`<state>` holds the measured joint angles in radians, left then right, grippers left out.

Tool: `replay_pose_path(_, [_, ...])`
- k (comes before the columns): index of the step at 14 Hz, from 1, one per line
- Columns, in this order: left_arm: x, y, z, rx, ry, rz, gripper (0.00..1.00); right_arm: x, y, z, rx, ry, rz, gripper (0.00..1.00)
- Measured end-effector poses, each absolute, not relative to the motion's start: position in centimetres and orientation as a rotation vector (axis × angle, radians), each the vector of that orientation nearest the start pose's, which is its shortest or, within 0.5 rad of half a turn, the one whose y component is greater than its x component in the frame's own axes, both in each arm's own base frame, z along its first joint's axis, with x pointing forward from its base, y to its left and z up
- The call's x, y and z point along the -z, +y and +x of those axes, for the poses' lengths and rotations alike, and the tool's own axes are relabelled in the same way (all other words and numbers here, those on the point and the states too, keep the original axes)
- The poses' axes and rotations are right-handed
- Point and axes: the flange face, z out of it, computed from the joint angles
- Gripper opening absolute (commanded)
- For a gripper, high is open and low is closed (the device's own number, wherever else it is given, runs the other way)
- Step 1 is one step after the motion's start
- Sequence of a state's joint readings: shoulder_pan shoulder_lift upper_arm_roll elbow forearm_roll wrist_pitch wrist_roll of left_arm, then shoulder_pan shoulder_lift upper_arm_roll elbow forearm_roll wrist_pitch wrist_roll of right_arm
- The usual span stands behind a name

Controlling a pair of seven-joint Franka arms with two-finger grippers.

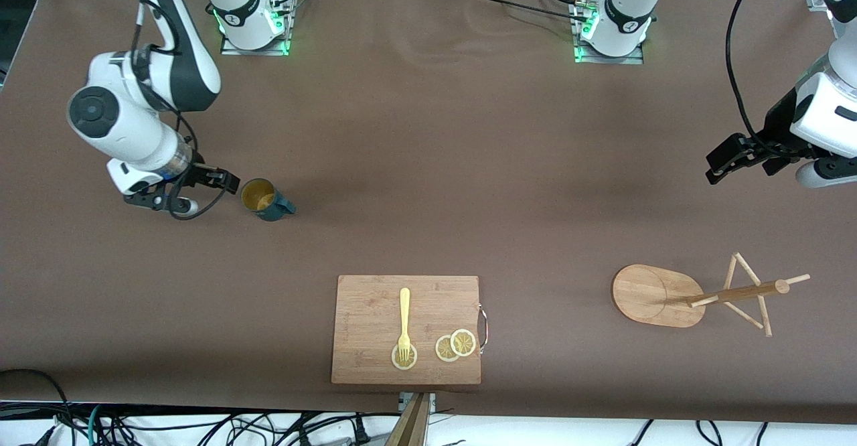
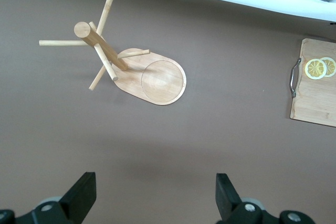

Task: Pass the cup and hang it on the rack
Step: 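Reach the right gripper down to the teal mug rim, then grasp the mug rim and carry it toward the table middle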

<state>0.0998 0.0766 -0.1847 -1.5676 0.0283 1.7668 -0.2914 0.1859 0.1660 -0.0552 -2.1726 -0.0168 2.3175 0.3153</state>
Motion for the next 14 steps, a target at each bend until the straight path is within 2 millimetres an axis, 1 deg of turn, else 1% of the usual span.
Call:
replay_pose_path(1, [-60.1, -4.4, 59.4, 0.196, -0.320, -3.128, 1.00, -30.5, 7.5, 54.2, -0.020, 0.277, -3.153, 1.00])
replay_pose_path(2, [-60.1, -4.4, 59.4, 0.196, -0.320, -3.129, 1.00, -30.0, 7.7, 53.8, -0.021, 0.281, -3.152, 1.00])
replay_pose_path(5, [-60.1, -4.4, 59.4, 0.196, -0.320, -3.129, 1.00, -29.0, 8.5, 53.7, 0.008, 0.264, -3.148, 0.99])
replay_pose_path(6, [-60.1, -4.4, 59.4, 0.196, -0.320, -3.129, 1.00, -28.4, 8.9, 53.7, 0.020, 0.253, -3.147, 0.96])
replay_pose_path(8, [-60.1, -4.4, 59.4, 0.196, -0.320, -3.129, 1.00, -26.7, 9.4, 53.8, 0.024, 0.242, -3.148, 0.43])
replay_pose_path(9, [-60.1, -4.4, 59.4, 0.196, -0.320, -3.129, 1.00, -26.0, 9.5, 53.8, 0.018, 0.240, -3.150, 0.23])
replay_pose_path(10, [-60.1, -4.4, 59.4, 0.196, -0.320, -3.129, 1.00, -25.5, 9.5, 53.8, 0.009, 0.240, -3.152, 0.06])
replay_pose_path(11, [-60.1, -4.4, 59.4, 0.196, -0.320, -3.129, 1.00, -25.2, 9.4, 53.7, 0.001, 0.241, -3.154, 0.00])
replay_pose_path(14, [-60.1, -4.4, 59.4, 0.196, -0.320, -3.129, 1.00, -24.5, 9.2, 53.6, -0.019, 0.248, -3.158, 0.00])
